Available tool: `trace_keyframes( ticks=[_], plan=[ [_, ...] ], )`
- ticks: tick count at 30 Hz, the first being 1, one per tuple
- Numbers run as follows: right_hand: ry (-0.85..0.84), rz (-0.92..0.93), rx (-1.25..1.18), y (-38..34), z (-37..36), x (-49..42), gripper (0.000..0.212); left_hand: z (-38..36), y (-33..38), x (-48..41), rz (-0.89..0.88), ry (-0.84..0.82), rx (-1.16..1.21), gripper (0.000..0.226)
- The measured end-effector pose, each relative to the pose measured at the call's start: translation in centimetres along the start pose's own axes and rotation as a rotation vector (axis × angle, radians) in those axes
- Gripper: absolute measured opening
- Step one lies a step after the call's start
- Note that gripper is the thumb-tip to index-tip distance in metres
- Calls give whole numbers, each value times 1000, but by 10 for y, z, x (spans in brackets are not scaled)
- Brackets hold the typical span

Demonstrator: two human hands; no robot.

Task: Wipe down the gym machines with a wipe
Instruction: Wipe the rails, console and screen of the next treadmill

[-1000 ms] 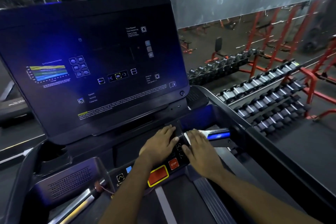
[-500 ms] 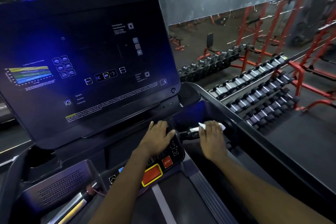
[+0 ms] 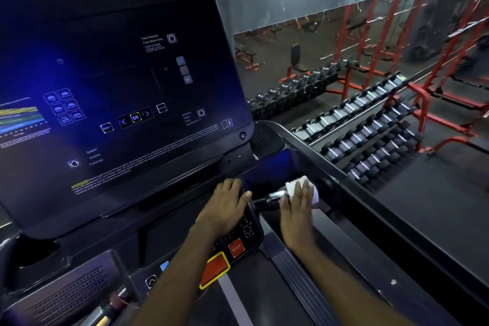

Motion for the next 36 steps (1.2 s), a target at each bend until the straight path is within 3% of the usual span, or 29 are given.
trace_keyframes(
  ticks=[4,6,8,9,12,13,17,24,29,36],
  plan=[
    [256,-488,-469,-11,-12,-15,51,3,3,2,-3,-9,62,34],
    [416,-749,-671,-9,0,-31,56,4,4,3,-3,-1,74,34],
    [520,-917,-769,-7,7,-39,71,6,4,3,-6,1,79,33],
    [566,-952,-842,-3,4,-36,66,5,4,4,-8,3,83,32],
    [522,-967,-1123,-10,-1,-23,22,5,3,3,-12,14,87,31],
    [515,-969,-1164,-5,1,-21,19,5,2,3,-15,21,87,30],
    [578,-927,-1270,18,19,-44,36,5,3,4,-19,30,81,34],
    [511,-890,-1391,9,0,-28,50,6,4,2,-27,51,72,36],
    [746,-902,-1317,22,30,-45,39,6,3,2,-25,54,74,37],
    [467,-858,-1248,10,-9,-32,45,7,4,4,-23,65,75,46]
  ],
)
Point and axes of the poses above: each hand's wrist, its own x-axis away from the middle knuckle, its own z-axis out of the back of the hand, y = z × x, the point moved 6 cm from there along -x, towards the middle knuckle, and after that the axes turned 12 degrees about z, right-handed, at the moved point
